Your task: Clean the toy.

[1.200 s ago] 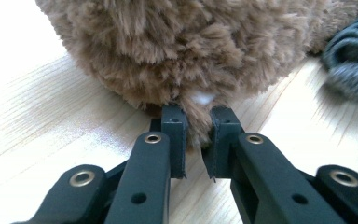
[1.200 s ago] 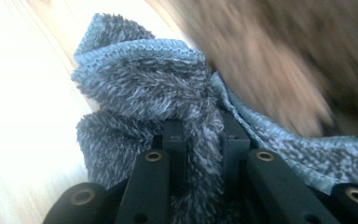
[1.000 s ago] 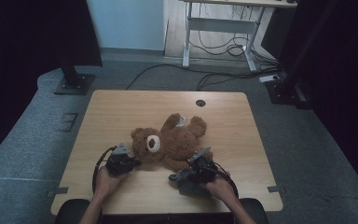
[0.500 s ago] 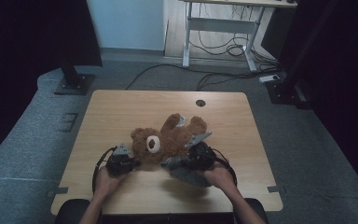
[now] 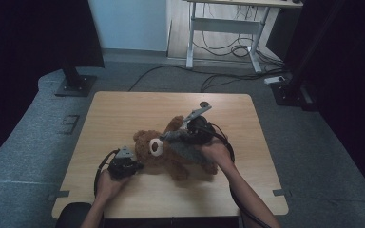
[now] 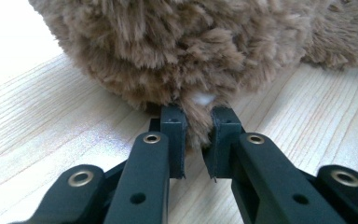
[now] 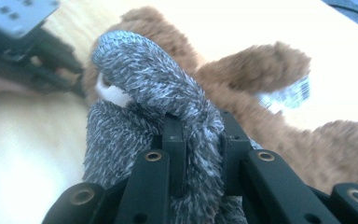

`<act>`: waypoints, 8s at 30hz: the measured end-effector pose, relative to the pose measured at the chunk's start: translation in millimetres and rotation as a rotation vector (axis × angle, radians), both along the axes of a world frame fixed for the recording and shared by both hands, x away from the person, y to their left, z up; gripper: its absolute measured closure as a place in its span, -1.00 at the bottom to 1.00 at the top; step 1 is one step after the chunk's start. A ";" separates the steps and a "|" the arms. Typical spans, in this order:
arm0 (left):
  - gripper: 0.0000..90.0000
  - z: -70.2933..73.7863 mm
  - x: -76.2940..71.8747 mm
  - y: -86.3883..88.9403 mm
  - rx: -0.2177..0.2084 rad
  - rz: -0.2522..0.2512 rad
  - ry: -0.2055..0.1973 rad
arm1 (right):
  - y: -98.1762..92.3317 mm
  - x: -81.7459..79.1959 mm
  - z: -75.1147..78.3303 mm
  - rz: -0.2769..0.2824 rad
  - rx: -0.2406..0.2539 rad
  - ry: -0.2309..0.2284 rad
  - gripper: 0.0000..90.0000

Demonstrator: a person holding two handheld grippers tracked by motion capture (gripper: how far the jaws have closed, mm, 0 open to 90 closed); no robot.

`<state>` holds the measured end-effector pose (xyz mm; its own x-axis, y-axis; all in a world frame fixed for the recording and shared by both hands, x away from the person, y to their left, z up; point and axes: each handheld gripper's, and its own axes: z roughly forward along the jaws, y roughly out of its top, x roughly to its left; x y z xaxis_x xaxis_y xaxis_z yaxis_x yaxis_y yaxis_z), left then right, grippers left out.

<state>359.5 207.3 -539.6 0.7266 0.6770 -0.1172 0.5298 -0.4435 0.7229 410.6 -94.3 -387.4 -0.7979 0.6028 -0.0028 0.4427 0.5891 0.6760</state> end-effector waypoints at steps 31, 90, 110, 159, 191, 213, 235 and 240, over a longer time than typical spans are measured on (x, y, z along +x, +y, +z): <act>0.76 -0.8 -0.2 -1.2 0.013 -0.001 -0.001 | 75.0 95.3 -52.3 0.003 -0.086 0.073 0.70; 0.76 -1.3 -1.1 -1.1 0.035 -0.023 -0.001 | 87.0 81.1 -13.7 0.068 -0.049 0.010 0.70; 0.76 -2.9 -0.8 -2.0 0.040 -0.019 0.003 | 143.3 67.9 -50.7 0.195 -0.084 0.069 0.70; 0.75 0.8 -1.6 -2.2 0.004 0.003 -0.034 | 120.0 17.2 -0.3 0.196 -0.043 -0.043 0.70; 0.77 2.5 -0.3 1.5 -0.037 0.007 -0.039 | 97.3 24.1 -33.2 0.152 -0.063 -0.022 0.71; 0.77 5.4 -1.2 4.8 -0.083 0.013 -0.059 | 52.6 26.1 -30.0 0.052 -0.126 -0.049 0.70; 0.77 7.0 -0.9 9.9 -0.126 0.022 -0.047 | 158.1 5.7 -55.9 0.251 -0.118 0.004 0.68; 0.78 6.5 0.0 11.3 -0.152 0.017 -0.024 | 152.0 2.0 -58.8 0.268 -0.140 -0.010 0.69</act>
<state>359.5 218.5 -533.1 0.7187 0.6652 -0.2022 0.5182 -0.3185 0.7937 412.6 57.7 -446.2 -0.9279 0.3641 -0.0797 0.2526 0.7716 0.5838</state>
